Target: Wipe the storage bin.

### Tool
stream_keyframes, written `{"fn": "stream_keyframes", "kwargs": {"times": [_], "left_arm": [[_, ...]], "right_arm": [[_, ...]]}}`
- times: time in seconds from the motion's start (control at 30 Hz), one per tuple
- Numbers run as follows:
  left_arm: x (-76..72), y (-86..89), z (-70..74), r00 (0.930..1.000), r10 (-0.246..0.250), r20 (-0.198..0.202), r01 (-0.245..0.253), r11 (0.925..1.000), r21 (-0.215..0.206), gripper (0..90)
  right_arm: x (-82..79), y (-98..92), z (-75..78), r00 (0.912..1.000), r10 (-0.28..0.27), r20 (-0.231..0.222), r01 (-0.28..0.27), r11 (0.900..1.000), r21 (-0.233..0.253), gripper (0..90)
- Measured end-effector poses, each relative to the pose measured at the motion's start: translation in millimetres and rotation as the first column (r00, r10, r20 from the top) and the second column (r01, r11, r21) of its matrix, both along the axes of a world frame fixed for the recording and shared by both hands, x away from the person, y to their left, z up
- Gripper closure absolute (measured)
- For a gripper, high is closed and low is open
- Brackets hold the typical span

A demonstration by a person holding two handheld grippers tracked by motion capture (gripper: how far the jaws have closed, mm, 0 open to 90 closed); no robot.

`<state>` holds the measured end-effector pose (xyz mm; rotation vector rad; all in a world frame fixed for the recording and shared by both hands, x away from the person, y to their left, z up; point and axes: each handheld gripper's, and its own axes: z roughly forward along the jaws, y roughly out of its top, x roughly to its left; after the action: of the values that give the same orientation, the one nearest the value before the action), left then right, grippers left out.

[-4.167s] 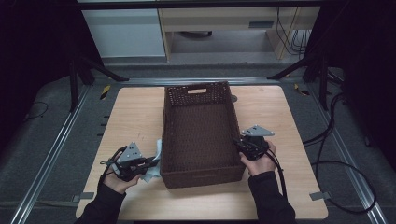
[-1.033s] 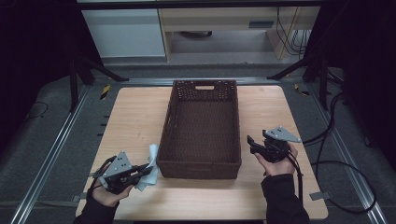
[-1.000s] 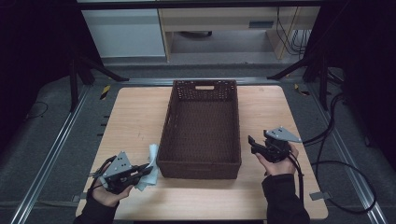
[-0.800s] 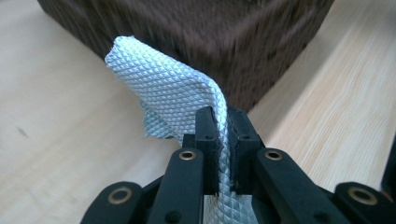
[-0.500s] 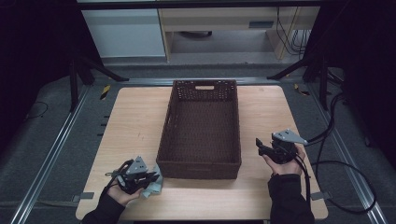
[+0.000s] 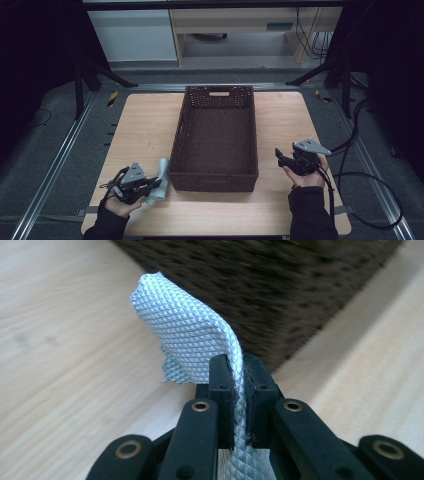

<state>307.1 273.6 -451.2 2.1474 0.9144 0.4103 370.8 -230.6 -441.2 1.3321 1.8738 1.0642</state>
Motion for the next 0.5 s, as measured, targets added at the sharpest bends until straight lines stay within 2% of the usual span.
{"fn": "stream_keyframes", "kwargs": {"times": [0.03, 0.07, 0.1, 0.13, 0.17, 0.2, 0.23, 0.27, 0.3, 0.37, 0.4, 0.47, 0.5], "left_arm": [[0.0, 0.0, 0.0, 1.0000, 0.000, 0.000, 0.000, 1.0000, 0.000, 83.9], [2.1, 8.5, 1.6, 0.9989, 0.046, 0.008, -0.046, 0.9989, -0.004, 83.9], [2.1, 8.5, 1.6, 0.9989, 0.046, 0.008, -0.046, 0.9989, -0.004, 83.9], [4.3, 16.4, 2.2, 0.9962, 0.086, 0.013, -0.086, 0.9963, 0.004, 83.9], [4.3, 16.4, 2.2, 0.9962, 0.086, 0.013, -0.086, 0.9963, 0.004, 83.9], [7.2, 26.7, 1.8, 0.9896, 0.143, 0.018, -0.143, 0.9896, 0.013, 83.8], [7.2, 26.7, 1.8, 0.9896, 0.143, 0.018, -0.143, 0.9896, 0.013, 83.8], [9.2, 34.6, 1.0, 0.9820, 0.188, 0.016, -0.188, 0.9820, 0.010, 83.7], [9.2, 34.6, 1.0, 0.9820, 0.188, 0.016, -0.188, 0.9820, 0.010, 83.8], [11.4, 43.0, 0.0, 0.9712, 0.237, 0.021, -0.238, 0.9709, 0.028, 83.6], [13.7, 50.9, -0.7, 0.9618, 0.274, 0.012, -0.274, 0.9616, 0.020, 83.6], [15.6, 57.8, -1.4, 0.9506, 0.310, 0.013, -0.310, 0.9503, 0.023, 83.6], [15.6, 57.8, -1.4, 0.9506, 0.310, 0.013, -0.310, 0.9503, 0.023, 83.6]], "right_arm": [[-0.1, -0.7, 0.2, 1.0000, -0.002, 0.000, 0.002, 1.000, 0.000, 33.8], [-0.1, -1.5, 0.4, 1.0000, -0.004, 0.003, 0.004, 1.000, 0.001, 33.8], [-0.1, -2.2, 0.6, 1.0000, -0.005, 0.006, 0.005, 1.000, 0.000, 33.8], [-0.2, -2.7, 0.9, 1.0000, -0.007, 0.007, 0.007, 1.000, 0.001, 33.7], [-0.3, -3.1, 1.3, 1.0000, -0.007, 0.007, 0.007, 1.000, 0.001, 33.7], [-0.3, -3.6, 1.8, 0.9999, -0.010, 0.010, 0.010, 1.000, 0.002, 33.6], [-0.3, -3.6, 1.8, 0.9999, -0.010, 0.010, 0.010, 1.000, 0.002, 33.6], [-0.4, -4.1, 2.2, 0.9999, -0.010, 0.012, 0.010, 1.000, 0.002, 33.6], [-0.4, -4.1, 2.2, 0.9999, -0.010, 0.012, 0.010, 1.000, 0.002, 33.6], [-0.3, -4.5, 2.7, 0.9999, -0.008, 0.014, 0.008, 1.000, 0.006, 33.5], [-0.2, -4.6, 2.8, 0.9999, -0.008, 0.015, 0.008, 1.000, 0.005, 33.5], [0.0, -5.0, 2.7, 0.9999, -0.007, 0.014, 0.007, 1.000, 0.004, 33.5], [0.0, -5.0, 2.7, 0.9999, -0.007, 0.014, 0.007, 1.000, 0.004, 33.5]]}}
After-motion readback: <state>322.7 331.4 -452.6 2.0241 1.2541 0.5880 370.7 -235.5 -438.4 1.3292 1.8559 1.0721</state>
